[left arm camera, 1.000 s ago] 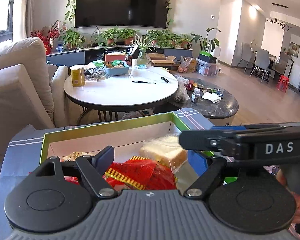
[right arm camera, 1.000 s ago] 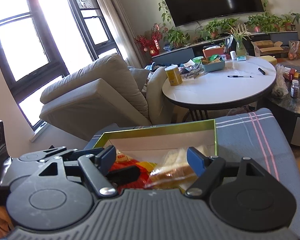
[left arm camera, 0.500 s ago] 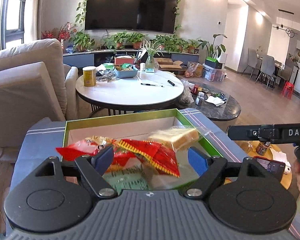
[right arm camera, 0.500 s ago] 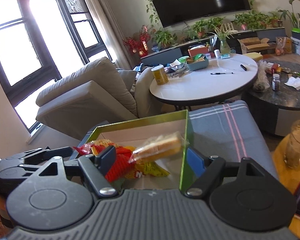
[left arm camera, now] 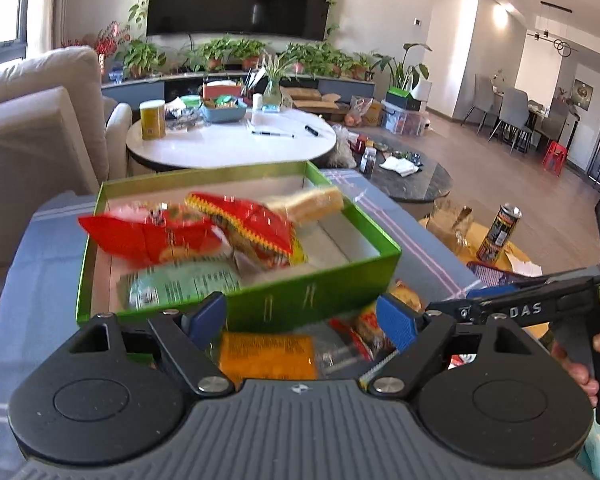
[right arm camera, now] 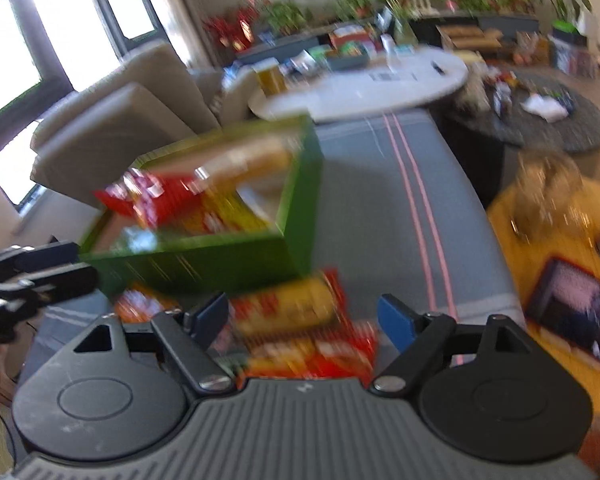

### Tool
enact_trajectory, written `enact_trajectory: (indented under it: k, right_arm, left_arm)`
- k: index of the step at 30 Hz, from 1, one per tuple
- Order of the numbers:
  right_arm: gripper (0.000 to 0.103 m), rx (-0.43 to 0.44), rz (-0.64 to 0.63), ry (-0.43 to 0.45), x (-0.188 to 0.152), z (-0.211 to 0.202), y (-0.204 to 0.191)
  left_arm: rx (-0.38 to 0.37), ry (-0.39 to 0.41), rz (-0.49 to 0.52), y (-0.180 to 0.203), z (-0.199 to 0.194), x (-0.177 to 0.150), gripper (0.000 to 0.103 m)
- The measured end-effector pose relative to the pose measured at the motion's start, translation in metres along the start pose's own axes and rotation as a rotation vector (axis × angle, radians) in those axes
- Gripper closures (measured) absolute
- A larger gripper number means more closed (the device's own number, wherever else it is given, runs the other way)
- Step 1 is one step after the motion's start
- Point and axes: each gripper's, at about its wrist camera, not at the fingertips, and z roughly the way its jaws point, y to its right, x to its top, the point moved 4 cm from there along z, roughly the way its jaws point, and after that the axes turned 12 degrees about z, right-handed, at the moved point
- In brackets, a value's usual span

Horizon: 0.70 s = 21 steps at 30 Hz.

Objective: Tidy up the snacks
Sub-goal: 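Move the right tool down to the red snack bag with white lettering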

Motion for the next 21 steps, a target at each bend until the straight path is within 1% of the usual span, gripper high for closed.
enact_trajectory:
  k: [3,4,6,10,14,19,21]
  right_arm:
    - [0.018,-0.017,0.034,-0.043,-0.009,0.01,0.008]
    - [0.018,-0.011,0.041,-0.054,-0.011,0.011,0.007]
    - [0.018,0.028,0.049,-0.078,-0.015,0.013,0.003]
    - [0.017,0.059,-0.01,-0.093,-0.025,0.015,-0.02]
    - [0.017,0.105,-0.041,-0.122,-0.033,0.019,-0.039]
    - [0.017,0.092,-0.076,-0.128,-0.042,0.02,-0.055]
    - [0.017,0.106,-0.071,-0.134,-0.044,0.021,-0.058]
  left_arm:
    - [-0.003,-0.018,-0.003,0.003,-0.002,-0.009,0.023]
    - [0.0,-0.021,-0.005,0.003,-0.004,-0.011,0.023]
    - [0.003,-0.024,-0.012,0.003,-0.007,-0.015,0.023]
    - [0.012,-0.027,-0.041,-0.002,-0.013,-0.023,0.023]
    - [0.03,-0.026,-0.067,-0.011,-0.019,-0.029,0.023]
    - [0.043,-0.019,-0.102,-0.023,-0.027,-0.037,0.023]
    - [0.047,-0.018,-0.112,-0.026,-0.029,-0.041,0.023]
